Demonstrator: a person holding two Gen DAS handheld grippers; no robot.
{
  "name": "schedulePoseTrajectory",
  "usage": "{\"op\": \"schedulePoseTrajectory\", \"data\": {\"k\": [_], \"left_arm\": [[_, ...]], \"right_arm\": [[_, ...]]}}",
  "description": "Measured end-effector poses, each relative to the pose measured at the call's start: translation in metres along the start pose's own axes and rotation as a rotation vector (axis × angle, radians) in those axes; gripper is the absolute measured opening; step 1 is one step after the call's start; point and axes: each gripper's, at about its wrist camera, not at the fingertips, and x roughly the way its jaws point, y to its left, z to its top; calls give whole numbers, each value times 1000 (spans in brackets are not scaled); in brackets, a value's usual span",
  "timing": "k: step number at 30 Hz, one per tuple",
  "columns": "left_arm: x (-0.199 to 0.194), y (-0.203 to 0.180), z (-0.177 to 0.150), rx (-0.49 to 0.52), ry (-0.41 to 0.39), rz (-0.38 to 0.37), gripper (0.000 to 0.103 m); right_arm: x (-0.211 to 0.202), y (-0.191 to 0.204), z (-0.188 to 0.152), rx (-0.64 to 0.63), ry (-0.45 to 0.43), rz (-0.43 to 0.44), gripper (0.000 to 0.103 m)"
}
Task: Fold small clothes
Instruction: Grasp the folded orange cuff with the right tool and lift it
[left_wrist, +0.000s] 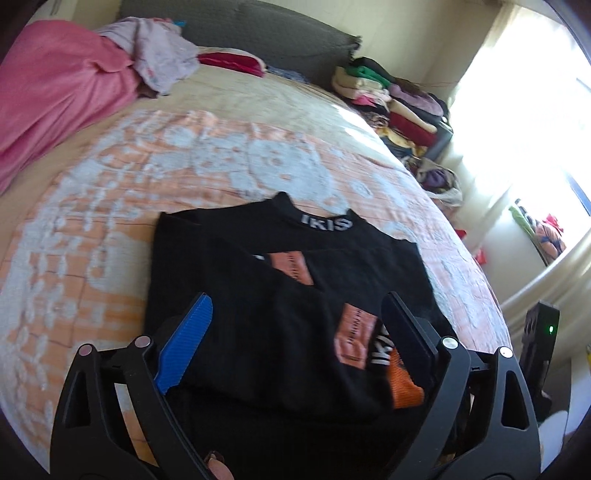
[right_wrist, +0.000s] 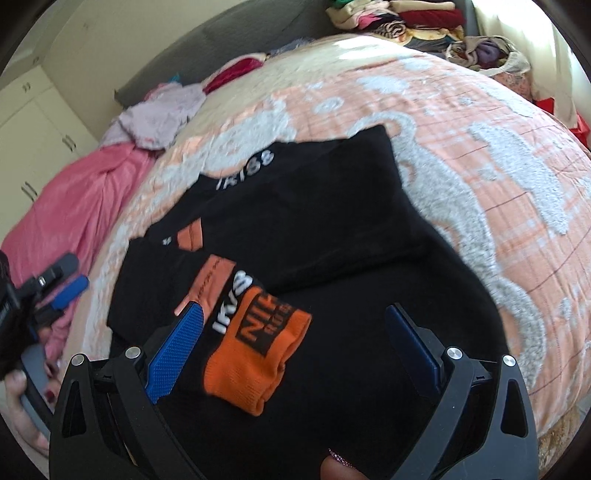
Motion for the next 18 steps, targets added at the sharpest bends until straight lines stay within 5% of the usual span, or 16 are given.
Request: {"op": "schedulePoseTrajectory", "data": {"k": [3,18], "left_arm": [[-6,17,0,-37,-12,14,86],[-18,52,-2,-129,-46,52,86]], "right_arm": [[9,4,-6,-10,28,4,96],[18,26,-8,-143,15,1,23]]}}
